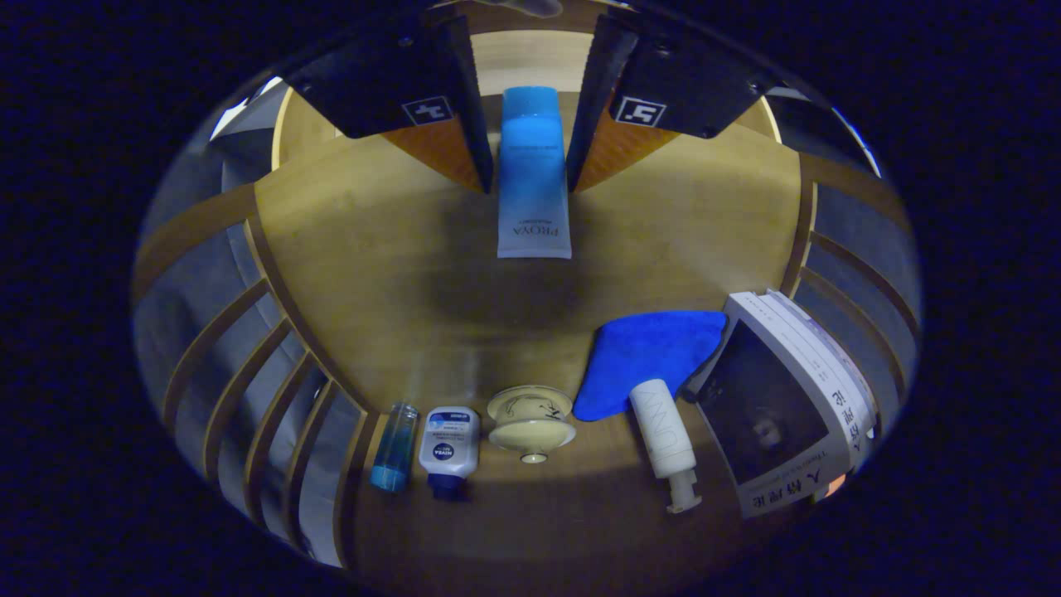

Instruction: Pull open the drawer, take out the items inside it, and place them on the countertop above the cabinet.

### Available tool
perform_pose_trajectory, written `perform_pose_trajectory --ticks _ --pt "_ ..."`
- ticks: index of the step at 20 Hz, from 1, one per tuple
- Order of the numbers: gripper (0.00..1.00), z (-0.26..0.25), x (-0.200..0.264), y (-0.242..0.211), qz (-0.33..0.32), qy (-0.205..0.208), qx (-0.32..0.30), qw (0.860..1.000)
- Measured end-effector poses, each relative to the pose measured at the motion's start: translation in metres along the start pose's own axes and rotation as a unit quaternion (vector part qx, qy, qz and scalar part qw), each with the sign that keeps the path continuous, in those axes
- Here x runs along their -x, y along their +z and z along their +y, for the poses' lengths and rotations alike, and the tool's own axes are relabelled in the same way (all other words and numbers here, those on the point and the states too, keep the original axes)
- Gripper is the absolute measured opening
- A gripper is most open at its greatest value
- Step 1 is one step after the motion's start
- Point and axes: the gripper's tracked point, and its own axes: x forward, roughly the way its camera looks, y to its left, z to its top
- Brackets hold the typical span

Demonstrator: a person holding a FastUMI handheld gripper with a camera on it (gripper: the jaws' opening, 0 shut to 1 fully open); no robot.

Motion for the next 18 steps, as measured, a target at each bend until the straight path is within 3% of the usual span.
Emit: perform_pose_trajectory --ticks 8,18 --pt "0.58 0.013 0.03 -0.01 -0.027 0.015 0.011 0.999" --pt "0.62 0.016 0.066 -0.073 -0.07 0.038 0.031 0.996"
